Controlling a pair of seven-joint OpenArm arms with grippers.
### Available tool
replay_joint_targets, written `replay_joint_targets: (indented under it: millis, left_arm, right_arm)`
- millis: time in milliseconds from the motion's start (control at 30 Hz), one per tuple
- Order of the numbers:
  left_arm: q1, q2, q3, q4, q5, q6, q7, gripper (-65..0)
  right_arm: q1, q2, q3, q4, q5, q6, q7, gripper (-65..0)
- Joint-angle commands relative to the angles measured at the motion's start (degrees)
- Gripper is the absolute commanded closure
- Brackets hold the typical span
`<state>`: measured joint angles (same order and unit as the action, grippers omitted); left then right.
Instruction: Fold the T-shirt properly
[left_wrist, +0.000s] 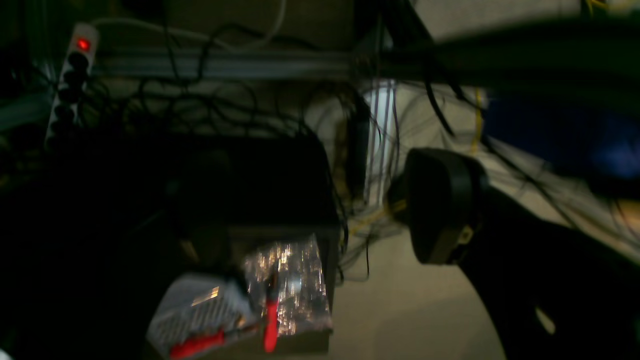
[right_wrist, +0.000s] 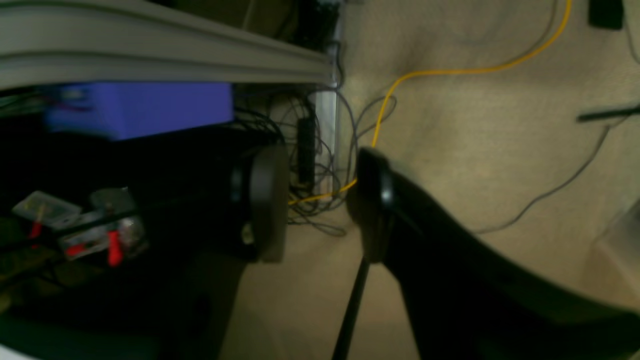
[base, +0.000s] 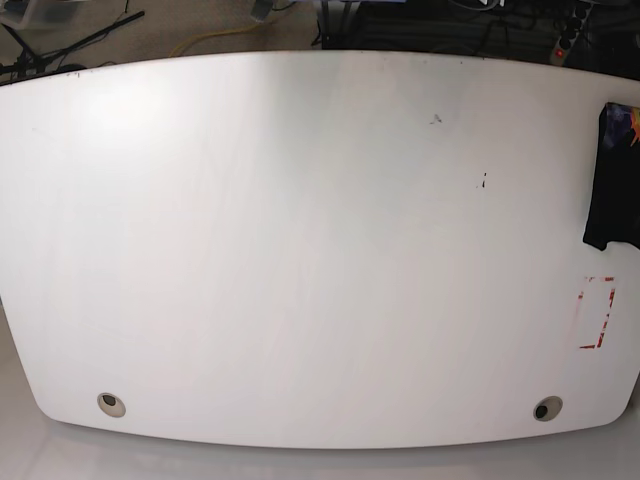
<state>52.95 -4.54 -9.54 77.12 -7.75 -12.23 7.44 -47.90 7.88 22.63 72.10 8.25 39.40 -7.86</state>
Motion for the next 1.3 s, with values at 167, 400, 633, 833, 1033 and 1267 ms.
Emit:
replay_joint_targets:
  millis: [167, 400, 633, 833, 1033, 1267]
  left_arm:
    - [-11.94, -0.08, 0.62, -19.41, 4.19, 0.05, 0.43, -49.7]
    - [-22.49, -0.08, 0.62, -34.35, 4.89, 0.05, 0.25, -49.7]
    - [-32.16, -1.84, 0.62, -47.36, 5.07, 0.05, 0.34, -49.7]
    - [-38.31, -2.10, 0.88, -55.28, 5.15, 0.05, 0.34, -49.9]
    - [-42.97, -3.16, 0.88, -60.46, 5.15, 0.05, 0.34, -49.9]
    - [-44.99, -3.16, 1.85, -62.92, 5.33, 3.48, 0.43, -49.9]
  right_arm:
    - [8.30, 0.60, 0.18, -14.73, -4.08, 0.60, 0.52, -20.9]
    - [16.82, 0.43, 0.18, -29.59, -11.20, -0.67, 7.20, -20.9]
    - [24.47, 0.34, 0.18, -42.86, -16.65, -6.12, 12.21, -21.1]
    - [28.87, 0.25, 0.18, -48.40, -19.46, -10.25, 12.56, -21.4]
    - [32.30, 0.16, 0.27, -52.27, -21.22, -12.19, 12.65, -21.4]
    - [32.56, 0.16, 0.27, -52.45, -21.22, -12.19, 12.74, -21.6]
